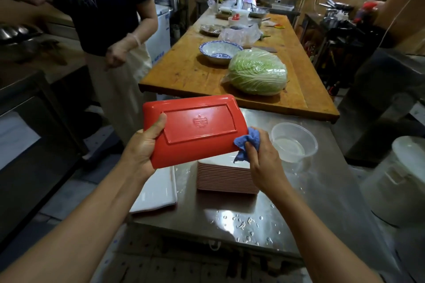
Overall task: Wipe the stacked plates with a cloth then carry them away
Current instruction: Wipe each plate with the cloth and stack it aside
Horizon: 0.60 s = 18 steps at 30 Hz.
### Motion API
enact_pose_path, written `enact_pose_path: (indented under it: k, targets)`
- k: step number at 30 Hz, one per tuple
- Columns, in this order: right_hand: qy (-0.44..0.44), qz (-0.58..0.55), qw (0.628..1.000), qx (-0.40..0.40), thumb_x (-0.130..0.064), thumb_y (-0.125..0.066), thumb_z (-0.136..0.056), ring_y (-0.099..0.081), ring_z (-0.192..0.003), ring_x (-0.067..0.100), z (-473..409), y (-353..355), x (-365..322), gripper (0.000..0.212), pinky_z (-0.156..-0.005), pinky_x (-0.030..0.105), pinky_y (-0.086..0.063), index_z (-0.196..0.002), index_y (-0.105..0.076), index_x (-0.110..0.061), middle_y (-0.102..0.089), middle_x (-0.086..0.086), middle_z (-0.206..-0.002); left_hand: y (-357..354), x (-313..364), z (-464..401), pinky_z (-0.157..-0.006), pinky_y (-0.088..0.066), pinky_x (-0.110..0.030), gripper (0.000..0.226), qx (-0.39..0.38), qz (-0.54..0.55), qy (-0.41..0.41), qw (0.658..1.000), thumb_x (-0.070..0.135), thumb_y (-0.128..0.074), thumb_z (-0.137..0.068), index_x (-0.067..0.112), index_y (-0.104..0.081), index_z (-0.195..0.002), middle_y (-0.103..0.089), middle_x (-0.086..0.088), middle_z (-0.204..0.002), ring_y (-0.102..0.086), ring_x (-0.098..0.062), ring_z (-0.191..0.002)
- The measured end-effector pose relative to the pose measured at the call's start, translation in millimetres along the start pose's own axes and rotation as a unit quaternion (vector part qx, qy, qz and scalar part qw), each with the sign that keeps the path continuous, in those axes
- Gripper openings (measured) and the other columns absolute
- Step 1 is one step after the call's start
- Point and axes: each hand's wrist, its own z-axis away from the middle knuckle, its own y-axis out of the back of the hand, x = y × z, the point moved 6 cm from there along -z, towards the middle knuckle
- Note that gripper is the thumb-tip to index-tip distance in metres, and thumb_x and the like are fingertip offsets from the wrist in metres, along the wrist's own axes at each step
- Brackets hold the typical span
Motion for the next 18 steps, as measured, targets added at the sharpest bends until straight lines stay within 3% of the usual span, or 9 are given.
enact_pose_path:
  k: [1,3,6,9,11,12,14,16,18]
  targets:
    - [0.005,-0.007,1.0,0.001,-0.011,-0.045,-0.098,-0.066,-0.072,0.005,0,-4,-1,0.014,-0.071,0.015,-0.049,-0.109,-0.049,-0.019,-0.064,0.001,-0.085,4,4,1,-0.056,-0.058,-0.042,0.037,0.006,-0.008,-0.012,1.0,0.031,-0.067,-0.07,0.012,-0.064,-0.1,-0.074,-0.011,-0.085,-0.072,-0.026,-0.073]
    - [0.02,0.014,1.0,0.019,-0.005,-0.046,-0.096,-0.061,-0.061,-0.008,-1,-11,-4,0.02,-0.061,0.003,-0.041,-0.097,-0.049,-0.025,-0.059,-0.014,-0.071,14,10,3,-0.062,-0.059,-0.044,0.036,0.023,-0.024,-0.034,0.999,0.03,-0.067,-0.069,0.011,-0.063,-0.1,-0.073,-0.012,-0.086,-0.071,-0.026,-0.074]
    - [-0.006,-0.013,1.0,0.007,-0.003,-0.046,-0.094,-0.063,-0.062,0.005,-6,-26,-6,0.028,-0.064,0.014,-0.049,-0.098,-0.051,-0.031,-0.062,-0.015,-0.074,29,18,6,-0.075,-0.056,-0.047,0.027,0.048,-0.039,-0.051,0.997,0.028,-0.067,-0.074,0.013,-0.063,-0.096,-0.07,-0.015,-0.094,-0.068,-0.03,-0.082]
    - [-0.013,-0.023,1.0,-0.015,-0.008,-0.05,-0.094,-0.062,-0.061,0.006,-13,-38,-9,0.021,-0.06,0.013,-0.049,-0.108,-0.049,-0.024,-0.065,-0.023,-0.075,50,31,6,-0.055,-0.058,-0.03,0.009,0.082,-0.059,-0.098,0.99,0.02,-0.066,-0.083,0.014,-0.062,-0.088,-0.073,-0.002,-0.072,-0.07,-0.016,-0.062]
    - [-0.027,-0.028,0.999,-0.027,-0.012,-0.054,-0.093,-0.065,-0.066,0.006,-16,-45,-11,0.024,-0.066,0.02,-0.052,-0.114,-0.047,-0.022,-0.065,-0.017,-0.076,66,44,7,-0.047,-0.05,-0.015,0.007,0.119,-0.146,-0.169,0.968,0.018,-0.068,-0.082,0.015,-0.062,-0.083,-0.069,0.007,-0.058,-0.064,-0.001,-0.052]
    - [-0.035,-0.034,0.998,-0.033,-0.015,-0.055,-0.093,-0.067,-0.069,0.008,-18,-48,-11,0.025,-0.068,0.022,-0.053,-0.115,-0.046,-0.022,-0.064,-0.015,-0.079,73,49,7,-0.046,-0.046,-0.011,0.009,0.137,-0.22,-0.208,0.943,0.019,-0.071,-0.081,0.015,-0.062,-0.079,-0.066,0.009,-0.054,-0.061,0.004,-0.048]
    - [-0.046,-0.041,0.997,-0.042,-0.016,-0.056,-0.093,-0.067,-0.069,0.002,-18,-55,-10,0.025,-0.063,0.013,-0.051,-0.116,-0.046,-0.021,-0.063,-0.013,-0.085,84,53,7,-0.043,-0.04,-0.009,0.017,0.155,-0.377,-0.272,0.872,0.021,-0.075,-0.077,0.018,-0.061,-0.068,-0.059,0.011,-0.054,-0.055,0.005,-0.043]
    - [-0.055,-0.052,0.996,-0.045,-0.015,-0.056,-0.093,-0.065,-0.065,-0.004,-17,-61,-9,0.022,-0.056,0.004,-0.044,-0.113,-0.048,-0.019,-0.063,-0.012,-0.085,87,44,7,-0.044,-0.038,-0.021,0.022,0.126,-0.521,-0.316,0.783,0.025,-0.078,-0.075,0.017,-0.062,-0.063,-0.055,0.006,-0.052,-0.052,-0.001,-0.044]
    - [-0.058,-0.058,0.996,-0.045,-0.012,-0.056,-0.093,-0.061,-0.064,-0.013,-15,-65,-6,0.02,-0.053,0.001,-0.041,-0.109,-0.049,-0.02,-0.06,-0.016,-0.083,82,25,9,-0.048,-0.037,-0.023,0.019,0.057,-0.634,-0.356,0.684,0.025,-0.081,-0.071,0.012,-0.068,-0.068,-0.059,0.0,-0.058,-0.056,-0.017,-0.05]
